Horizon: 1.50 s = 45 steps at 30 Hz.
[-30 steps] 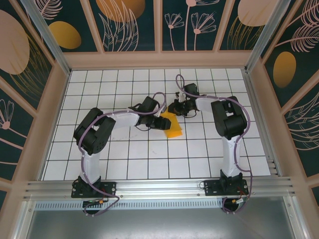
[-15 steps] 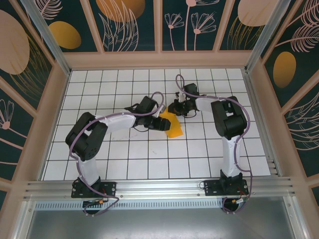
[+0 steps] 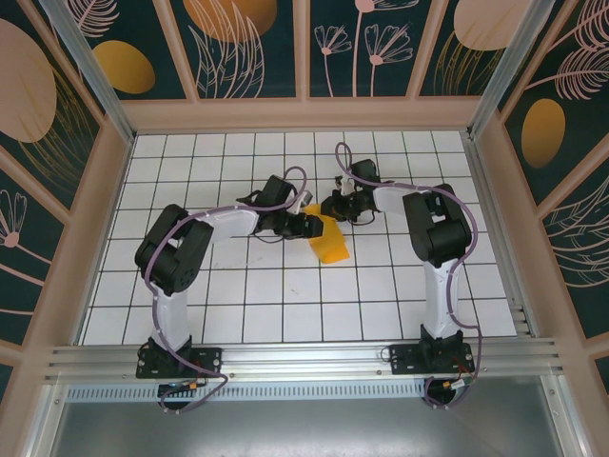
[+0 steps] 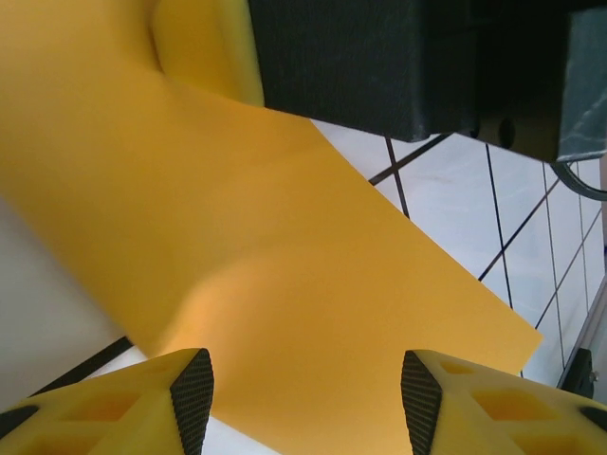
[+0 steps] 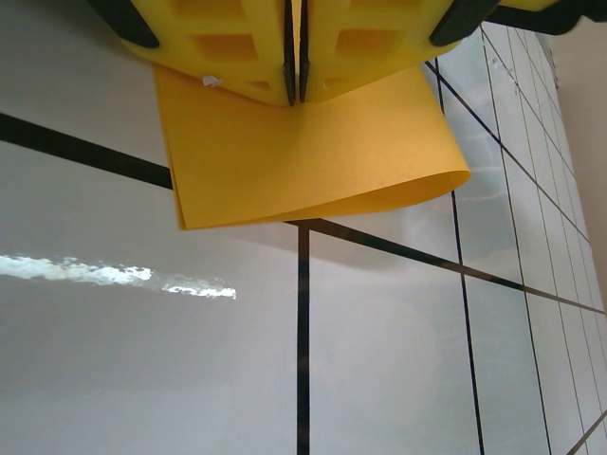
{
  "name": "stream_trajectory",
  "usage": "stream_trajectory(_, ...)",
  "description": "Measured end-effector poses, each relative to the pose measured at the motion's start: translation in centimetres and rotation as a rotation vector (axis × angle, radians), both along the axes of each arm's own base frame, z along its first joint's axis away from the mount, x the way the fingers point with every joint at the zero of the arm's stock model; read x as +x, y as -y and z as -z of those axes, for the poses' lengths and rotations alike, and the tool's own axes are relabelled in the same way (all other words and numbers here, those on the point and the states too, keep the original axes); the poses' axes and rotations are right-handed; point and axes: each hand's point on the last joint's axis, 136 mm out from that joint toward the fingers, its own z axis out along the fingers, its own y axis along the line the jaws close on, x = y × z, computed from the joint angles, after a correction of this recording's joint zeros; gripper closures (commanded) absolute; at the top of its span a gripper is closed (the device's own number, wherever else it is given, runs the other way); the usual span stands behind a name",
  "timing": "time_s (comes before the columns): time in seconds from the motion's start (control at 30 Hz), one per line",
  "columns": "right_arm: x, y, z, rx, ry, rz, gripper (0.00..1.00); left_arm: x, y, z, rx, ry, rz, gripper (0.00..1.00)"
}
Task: Fold a paper plane with a square sheet of paper (fold left side to right side)
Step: First fold the square sheet of paper in half at the center of the table.
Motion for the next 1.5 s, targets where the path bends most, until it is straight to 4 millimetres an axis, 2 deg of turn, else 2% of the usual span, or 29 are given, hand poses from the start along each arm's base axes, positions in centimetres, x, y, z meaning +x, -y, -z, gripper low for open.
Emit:
stream_trajectory(0.13, 0.0, 0.0, 0.0, -0.011, 0.003, 0.003, 0.85, 0.2, 0.6, 0.8, 0.008, -0.007, 0.007, 0.42)
stream_trajectory(0.3, 0.0, 0.0, 0.0, -0.019, 0.006, 0.005, 0.85, 1.1, 0.2, 2.0, 0.059, -0.001, -0.025, 0.42)
stream_trajectory(0.87, 0.0, 0.2, -0.1, -0.039, 0.021, 0.016, 0.84, 1.6, -0.2, 2.2, 0.085, 0.007, -0.037, 0.41)
stream_trajectory(1.17, -0.7, 0.7, 0.0, -0.037, 0.018, 0.05, 0.84, 3.8, -1.9, 2.1, 0.113, 0.05, -0.076, 0.4)
stream_trajectory(1.37, -0.6, 0.7, 0.0, -0.028, 0.015, 0.065, 0.85, 3.5, -2.0, 1.9, 0.091, 0.053, -0.06, 0.39)
stream_trajectory(1.5, -0.6, 0.7, 0.0, -0.027, 0.015, 0.066, 0.84, 2.2, -2.3, 1.8, 0.062, 0.033, -0.042, 0.41)
